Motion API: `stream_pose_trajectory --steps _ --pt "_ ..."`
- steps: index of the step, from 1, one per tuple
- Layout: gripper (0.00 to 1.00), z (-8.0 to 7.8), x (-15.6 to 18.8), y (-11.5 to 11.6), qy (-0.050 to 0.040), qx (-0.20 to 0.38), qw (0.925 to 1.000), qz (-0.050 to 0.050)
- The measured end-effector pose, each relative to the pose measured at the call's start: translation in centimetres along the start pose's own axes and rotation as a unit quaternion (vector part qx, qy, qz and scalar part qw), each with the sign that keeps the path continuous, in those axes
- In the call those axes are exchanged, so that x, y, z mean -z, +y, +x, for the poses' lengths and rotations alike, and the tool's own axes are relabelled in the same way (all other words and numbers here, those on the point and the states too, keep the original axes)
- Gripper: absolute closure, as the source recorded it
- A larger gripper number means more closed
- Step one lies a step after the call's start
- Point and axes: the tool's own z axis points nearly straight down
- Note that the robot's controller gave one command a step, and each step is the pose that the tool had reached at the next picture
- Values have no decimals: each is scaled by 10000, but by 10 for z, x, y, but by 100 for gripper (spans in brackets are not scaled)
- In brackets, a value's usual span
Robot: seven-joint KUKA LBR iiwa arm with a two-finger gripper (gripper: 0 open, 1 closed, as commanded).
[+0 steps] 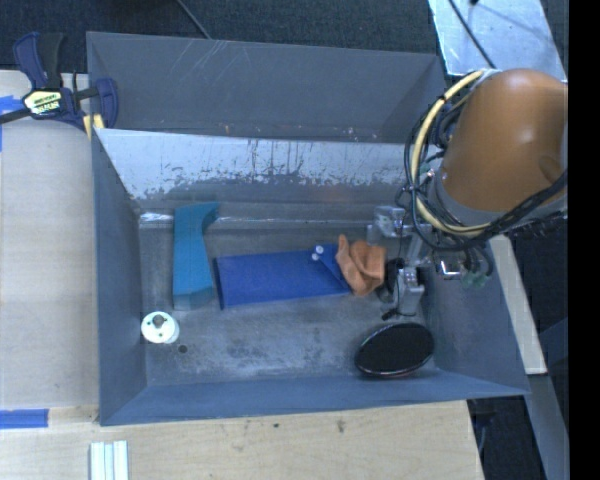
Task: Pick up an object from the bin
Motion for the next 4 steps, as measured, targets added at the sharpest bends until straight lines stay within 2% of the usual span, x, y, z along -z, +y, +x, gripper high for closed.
stream_pose_trajectory --steps 1,2,3,4 --pt "0 -1 5 0 -45 1 10000 1" --pt "0 -48 -40 16 -108 223 9997 7" --pt "0 -87 -76 18 -41 565 9984 -1" --pt "0 -60 -84 -1 -51 -52 10000 -2"
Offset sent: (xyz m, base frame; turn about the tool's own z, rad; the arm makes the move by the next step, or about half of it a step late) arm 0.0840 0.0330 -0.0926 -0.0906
